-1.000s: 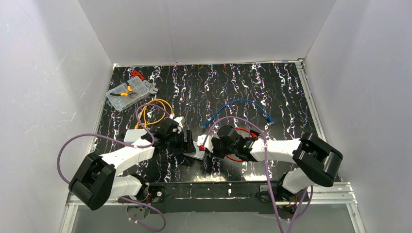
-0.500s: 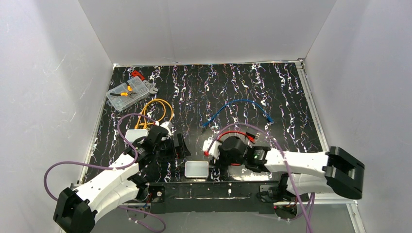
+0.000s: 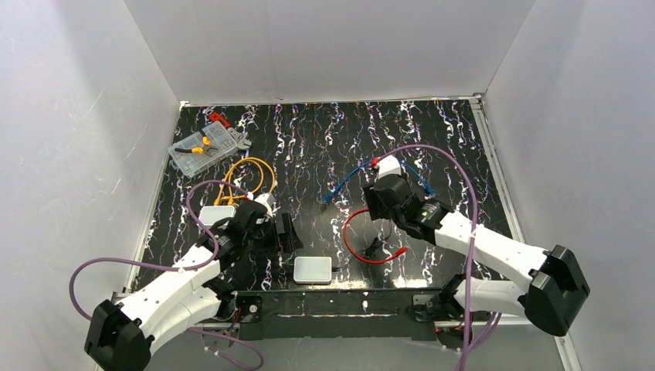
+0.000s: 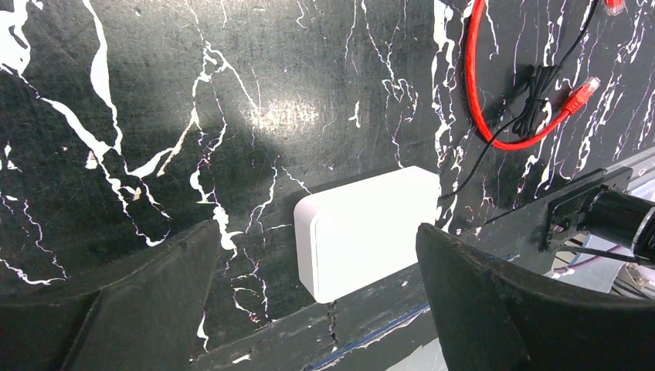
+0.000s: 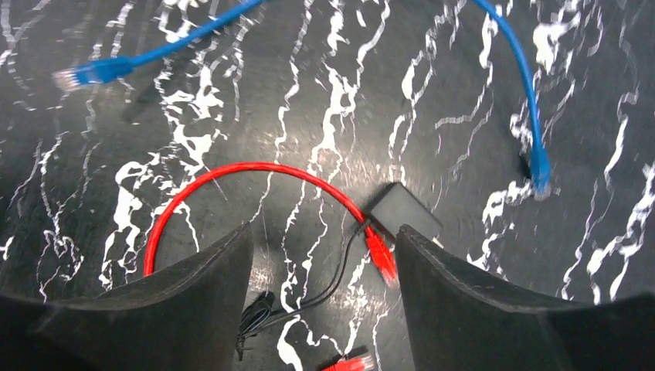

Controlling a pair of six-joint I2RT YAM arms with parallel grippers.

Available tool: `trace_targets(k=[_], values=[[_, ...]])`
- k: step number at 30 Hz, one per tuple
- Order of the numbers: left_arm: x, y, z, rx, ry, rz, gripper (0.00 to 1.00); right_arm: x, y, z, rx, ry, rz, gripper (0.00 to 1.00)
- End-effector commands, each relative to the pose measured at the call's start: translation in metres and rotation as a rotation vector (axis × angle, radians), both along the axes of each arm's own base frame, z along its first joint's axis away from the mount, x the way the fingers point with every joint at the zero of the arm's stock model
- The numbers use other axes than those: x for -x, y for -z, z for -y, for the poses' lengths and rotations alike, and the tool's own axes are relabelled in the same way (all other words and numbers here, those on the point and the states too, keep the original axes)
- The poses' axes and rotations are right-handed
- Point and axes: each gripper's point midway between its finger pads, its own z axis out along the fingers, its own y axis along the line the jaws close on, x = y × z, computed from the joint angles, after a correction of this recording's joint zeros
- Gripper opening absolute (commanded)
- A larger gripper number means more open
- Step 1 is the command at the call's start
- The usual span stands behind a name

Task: Insert the plug into the switch port
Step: Pick up the power from the center of the board.

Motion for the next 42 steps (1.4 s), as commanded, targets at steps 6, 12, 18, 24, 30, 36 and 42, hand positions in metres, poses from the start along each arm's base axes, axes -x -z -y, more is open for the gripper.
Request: trace_targets(k=[6, 12, 18, 24, 30, 36, 42], values=[[0.004, 0.004, 0.001, -0.005, 0.035, -0.006, 0.98, 0.009, 0.051, 0.017, -0.08, 0.245, -0.279, 0.69], [0.004, 0.007, 0.001, -0.008, 0.04, -0.012, 0.98, 0.009, 0.079, 0.019, -0.077, 0.305, -0.366, 0.64], [0.003, 0.008, 0.001, -0.014, 0.04, -0.011, 0.98, 0.009, 0.099, 0.022, -0.076, 0.351, -0.403, 0.59], [0.003, 0.012, -0.001, -0.031, 0.036, -0.018, 0.98, 0.006, 0.109, 0.027, -0.061, 0.393, -0.409, 0.55], [0.002, 0.015, -0.002, -0.043, 0.032, -0.022, 0.98, 0.003, 0.117, 0.031, -0.05, 0.407, -0.415, 0.51], [0.002, 0.018, -0.001, -0.051, 0.037, -0.036, 0.98, -0.001, 0.118, 0.034, -0.059, 0.421, -0.402, 0.34], [0.002, 0.02, -0.002, -0.057, 0.037, -0.041, 0.98, -0.002, 0.123, 0.041, -0.045, 0.437, -0.403, 0.12]])
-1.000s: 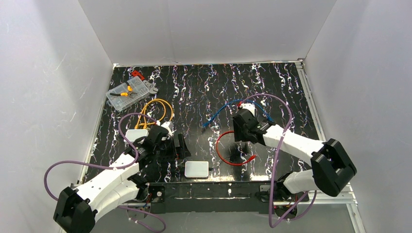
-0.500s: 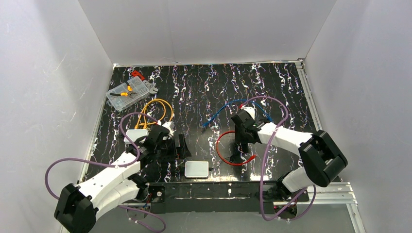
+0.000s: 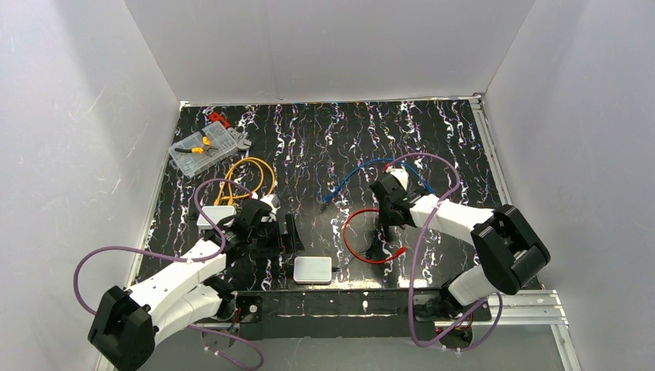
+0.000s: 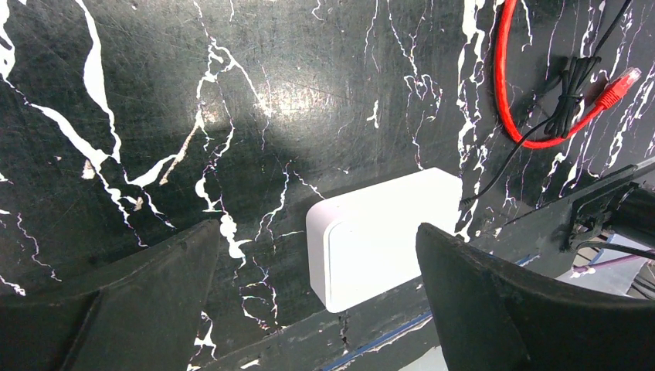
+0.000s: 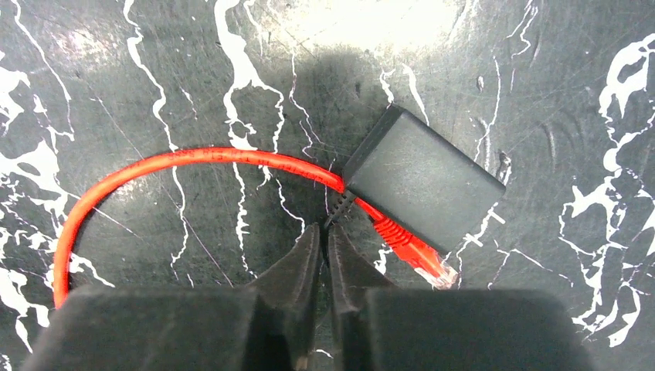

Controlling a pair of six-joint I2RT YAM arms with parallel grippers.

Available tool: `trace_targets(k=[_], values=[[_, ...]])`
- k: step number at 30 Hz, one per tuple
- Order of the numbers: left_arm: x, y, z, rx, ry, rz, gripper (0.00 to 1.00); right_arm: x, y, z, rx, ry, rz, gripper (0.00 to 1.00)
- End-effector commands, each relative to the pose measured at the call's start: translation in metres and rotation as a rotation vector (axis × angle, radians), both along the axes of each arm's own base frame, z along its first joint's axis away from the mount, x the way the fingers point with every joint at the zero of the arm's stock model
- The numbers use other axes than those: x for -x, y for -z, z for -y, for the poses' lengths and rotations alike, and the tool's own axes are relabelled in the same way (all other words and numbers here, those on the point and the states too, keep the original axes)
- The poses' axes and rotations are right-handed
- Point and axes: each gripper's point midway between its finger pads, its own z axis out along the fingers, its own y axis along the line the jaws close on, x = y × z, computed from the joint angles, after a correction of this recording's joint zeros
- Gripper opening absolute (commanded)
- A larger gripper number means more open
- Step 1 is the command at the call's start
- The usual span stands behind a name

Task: Insert the plug into the switch port
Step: Pick up the power from the center of the board.

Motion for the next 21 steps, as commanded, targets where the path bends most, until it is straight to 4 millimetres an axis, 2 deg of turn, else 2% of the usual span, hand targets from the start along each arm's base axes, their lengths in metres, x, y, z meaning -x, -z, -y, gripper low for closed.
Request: trace_targets(k=[1, 3, 6, 10, 16, 21], values=[[0.002, 0.005, -0.004, -0.021, 0.009, 0.001, 0.98, -0.004, 0.005, 0.008, 0.018, 0.029, 0.012, 0.09], [0.002, 0.004, -0.004, -0.021, 0.008, 0.003, 0.98, -0.006, 0.004, 0.011, 0.023, 0.03, 0.023, 0.01], [0.003, 0.004, -0.004, -0.018, 0.007, -0.001, 0.98, -0.013, -0.003, 0.016, 0.049, 0.034, 0.057, 0.01], [0.003, 0.002, -0.003, -0.011, 0.007, 0.001, 0.98, -0.029, -0.031, 0.019, 0.071, 0.019, 0.159, 0.01], [0.003, -0.003, 0.003, 0.023, 0.011, 0.0, 0.98, -0.048, -0.079, 0.0, 0.095, -0.129, 0.291, 0.01], [0.002, -0.009, 0.003, 0.036, -0.005, 0.01, 0.98, -0.046, -0.097, -0.026, 0.058, -0.254, 0.342, 0.01]])
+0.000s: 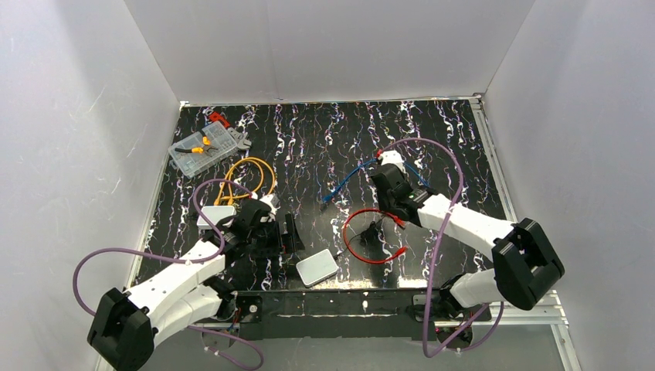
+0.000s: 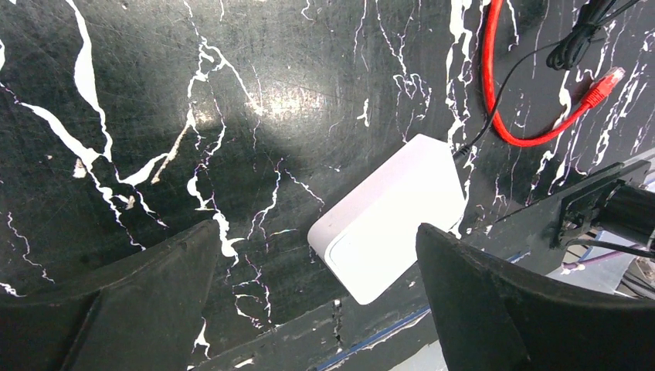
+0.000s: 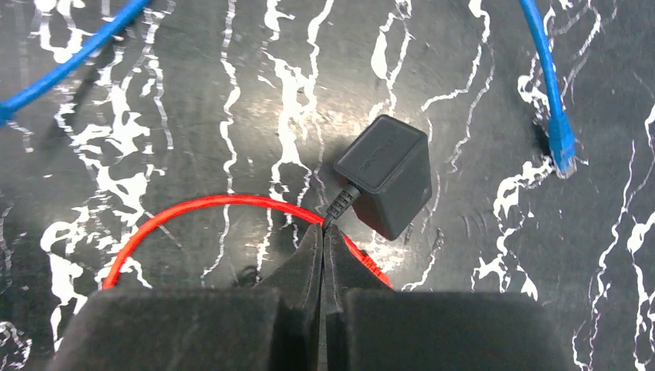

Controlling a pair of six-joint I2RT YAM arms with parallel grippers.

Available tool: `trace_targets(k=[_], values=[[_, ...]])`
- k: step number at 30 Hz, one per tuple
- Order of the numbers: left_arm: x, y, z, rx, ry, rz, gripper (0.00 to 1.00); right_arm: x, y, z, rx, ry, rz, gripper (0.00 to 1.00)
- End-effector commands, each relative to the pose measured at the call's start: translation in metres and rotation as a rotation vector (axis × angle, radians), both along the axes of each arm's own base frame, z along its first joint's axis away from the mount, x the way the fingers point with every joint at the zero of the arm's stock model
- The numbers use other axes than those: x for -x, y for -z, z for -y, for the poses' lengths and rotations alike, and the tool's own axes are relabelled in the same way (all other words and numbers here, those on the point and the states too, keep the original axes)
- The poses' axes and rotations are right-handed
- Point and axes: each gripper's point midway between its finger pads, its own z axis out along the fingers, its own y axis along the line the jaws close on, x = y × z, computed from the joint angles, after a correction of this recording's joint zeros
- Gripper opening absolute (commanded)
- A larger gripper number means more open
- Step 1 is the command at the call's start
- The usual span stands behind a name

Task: Insert the plug into the switch port
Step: Pick up the power from the center of the board, then place the power at the center of the board.

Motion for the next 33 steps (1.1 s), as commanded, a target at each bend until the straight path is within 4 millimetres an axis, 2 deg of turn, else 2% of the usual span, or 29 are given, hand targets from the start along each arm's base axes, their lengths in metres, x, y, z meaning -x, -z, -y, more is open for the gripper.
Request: trace_targets(k=[1, 11, 21, 26, 33], values=[[0.002, -0.007, 0.001, 0.021, -0.007, 0.012, 0.98, -0.011, -0.043, -0.034, -0.035, -0.159, 0.141, 0.01], [0.004, -0.021, -0.005, 0.031, -0.028, 0.041, 0.98, 0.006, -0.072, -0.114, -0.022, -0.5, 0.277, 0.01], [0.007, -0.033, -0.012, 0.046, -0.059, 0.08, 0.98, -0.004, -0.109, -0.179, -0.028, -0.64, 0.358, 0.01], [0.01, -0.039, -0.015, 0.059, -0.075, 0.092, 0.98, -0.011, -0.114, -0.209, -0.032, -0.679, 0.347, 0.01], [0.013, -0.043, -0.021, 0.063, -0.096, 0.11, 0.98, -0.019, -0.096, -0.247, -0.017, -0.719, 0.278, 0.01]])
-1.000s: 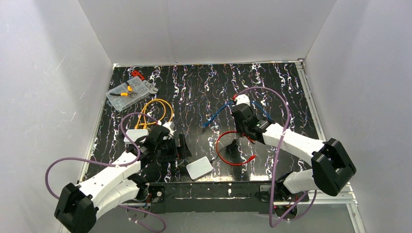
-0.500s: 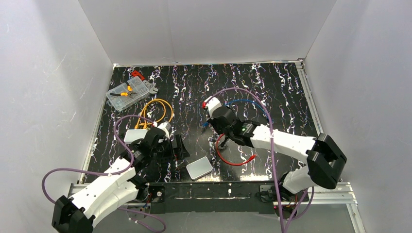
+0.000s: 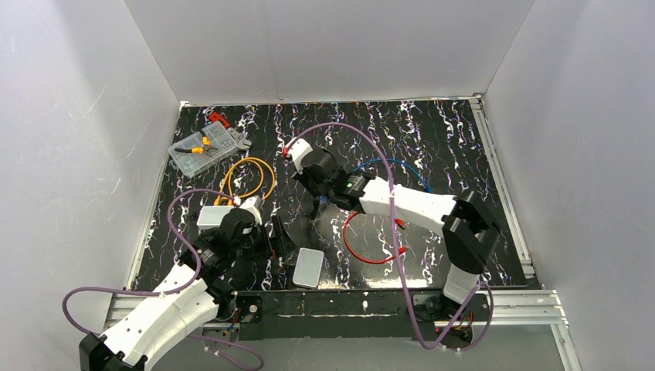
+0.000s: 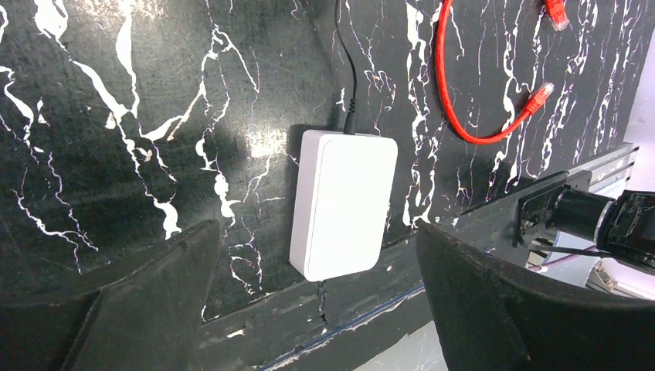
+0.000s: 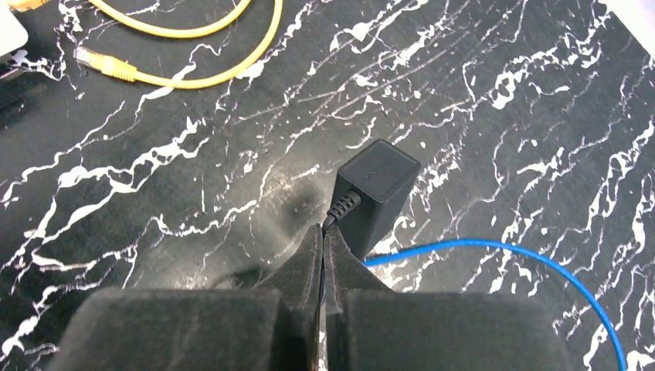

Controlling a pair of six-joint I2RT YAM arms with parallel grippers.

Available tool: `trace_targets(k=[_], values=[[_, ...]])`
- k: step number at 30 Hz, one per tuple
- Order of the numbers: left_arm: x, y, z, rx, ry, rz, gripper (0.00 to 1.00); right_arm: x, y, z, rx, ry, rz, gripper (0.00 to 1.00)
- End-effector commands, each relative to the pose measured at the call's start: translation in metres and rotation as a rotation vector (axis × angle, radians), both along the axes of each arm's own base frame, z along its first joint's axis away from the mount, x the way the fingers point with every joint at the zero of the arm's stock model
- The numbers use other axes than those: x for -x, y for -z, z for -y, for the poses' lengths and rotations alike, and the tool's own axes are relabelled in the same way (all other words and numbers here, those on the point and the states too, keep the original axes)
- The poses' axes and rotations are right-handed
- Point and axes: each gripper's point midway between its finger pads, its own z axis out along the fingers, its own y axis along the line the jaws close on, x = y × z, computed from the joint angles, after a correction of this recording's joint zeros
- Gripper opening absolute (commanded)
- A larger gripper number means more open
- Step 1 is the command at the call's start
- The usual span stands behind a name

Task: Insert the plug into the switch port
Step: Place the power at the center of the board, then pick up the connector from the center of the board.

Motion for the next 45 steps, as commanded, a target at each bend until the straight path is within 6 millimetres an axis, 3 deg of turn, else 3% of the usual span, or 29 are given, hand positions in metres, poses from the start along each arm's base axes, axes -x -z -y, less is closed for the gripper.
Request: trace_targets(k=[1, 8, 13, 15, 18, 21, 25, 29, 33, 40, 45], values=[[0.002, -0.008, -0.007, -0.011, -0.023, 0.01, 0.98, -0.007, -0.007, -0.029, -0.011, -0.026, -0.002, 0.01], [0.003, -0.012, -0.009, 0.0, -0.043, 0.021, 0.98, -0.017, 0.039, -0.048, 0.093, -0.018, -0.086, 0.01], [0.003, -0.011, -0.01, 0.0, -0.05, 0.015, 0.98, -0.019, 0.058, -0.054, 0.117, -0.027, -0.122, 0.01], [0.004, -0.011, -0.009, -0.001, -0.05, 0.011, 0.98, -0.02, 0.063, -0.054, 0.138, -0.023, -0.142, 0.12], [0.004, -0.01, -0.009, -0.001, -0.053, 0.006, 0.98, -0.022, 0.061, -0.053, 0.145, -0.016, -0.148, 0.39], [0.004, -0.009, -0.009, 0.001, -0.057, 0.004, 0.98, -0.02, 0.05, -0.049, 0.121, -0.018, -0.136, 0.56], [0.003, -0.009, -0.009, 0.004, -0.06, 0.002, 0.98, -0.012, 0.029, -0.042, 0.077, -0.021, -0.129, 0.64], [0.004, -0.009, -0.006, 0.012, -0.053, -0.007, 0.98, -0.002, 0.006, -0.022, 0.023, 0.013, -0.113, 0.65], [0.007, -0.004, -0.004, 0.019, -0.043, -0.027, 0.98, 0.023, -0.003, 0.003, -0.018, 0.012, -0.137, 0.65], [0.017, 0.014, 0.004, 0.042, -0.005, -0.101, 0.98, 0.097, 0.03, 0.049, -0.006, -0.117, -0.272, 0.65], [0.025, 0.024, 0.008, 0.063, 0.013, -0.143, 0.98, 0.157, 0.049, 0.064, -0.08, -0.233, -0.366, 0.65]])
